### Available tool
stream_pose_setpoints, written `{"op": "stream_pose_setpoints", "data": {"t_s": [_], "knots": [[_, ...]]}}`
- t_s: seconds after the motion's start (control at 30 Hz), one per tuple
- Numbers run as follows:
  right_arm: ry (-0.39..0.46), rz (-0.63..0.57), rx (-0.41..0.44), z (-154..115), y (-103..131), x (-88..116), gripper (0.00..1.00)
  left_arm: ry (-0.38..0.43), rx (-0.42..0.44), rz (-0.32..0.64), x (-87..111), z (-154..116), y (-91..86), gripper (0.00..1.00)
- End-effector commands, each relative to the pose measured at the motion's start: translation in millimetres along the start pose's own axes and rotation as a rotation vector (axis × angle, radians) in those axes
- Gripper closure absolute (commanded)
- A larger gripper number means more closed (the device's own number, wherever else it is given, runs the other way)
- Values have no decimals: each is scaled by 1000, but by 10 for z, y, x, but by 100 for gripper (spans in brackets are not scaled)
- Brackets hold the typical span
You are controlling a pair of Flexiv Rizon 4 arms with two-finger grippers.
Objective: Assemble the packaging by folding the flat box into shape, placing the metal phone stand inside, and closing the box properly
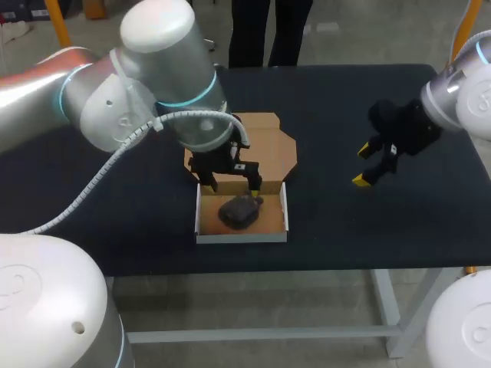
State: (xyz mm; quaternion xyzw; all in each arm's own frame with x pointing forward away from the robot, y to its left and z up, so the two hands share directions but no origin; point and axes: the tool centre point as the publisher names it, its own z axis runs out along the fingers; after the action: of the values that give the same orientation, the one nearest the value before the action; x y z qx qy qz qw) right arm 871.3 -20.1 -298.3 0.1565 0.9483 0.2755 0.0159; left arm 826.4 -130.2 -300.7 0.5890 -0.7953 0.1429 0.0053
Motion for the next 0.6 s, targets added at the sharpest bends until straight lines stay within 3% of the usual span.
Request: {"op": "stream_pose_setpoints", "data": {"t_s": [0.03,0.6], "knots": [[5,0,1,-15,2,-6,0,120,30,59,-205,-224,25,0],[5,0,1,-15,2,-6,0,236,98,246,-744,-476,-333,0]]}}
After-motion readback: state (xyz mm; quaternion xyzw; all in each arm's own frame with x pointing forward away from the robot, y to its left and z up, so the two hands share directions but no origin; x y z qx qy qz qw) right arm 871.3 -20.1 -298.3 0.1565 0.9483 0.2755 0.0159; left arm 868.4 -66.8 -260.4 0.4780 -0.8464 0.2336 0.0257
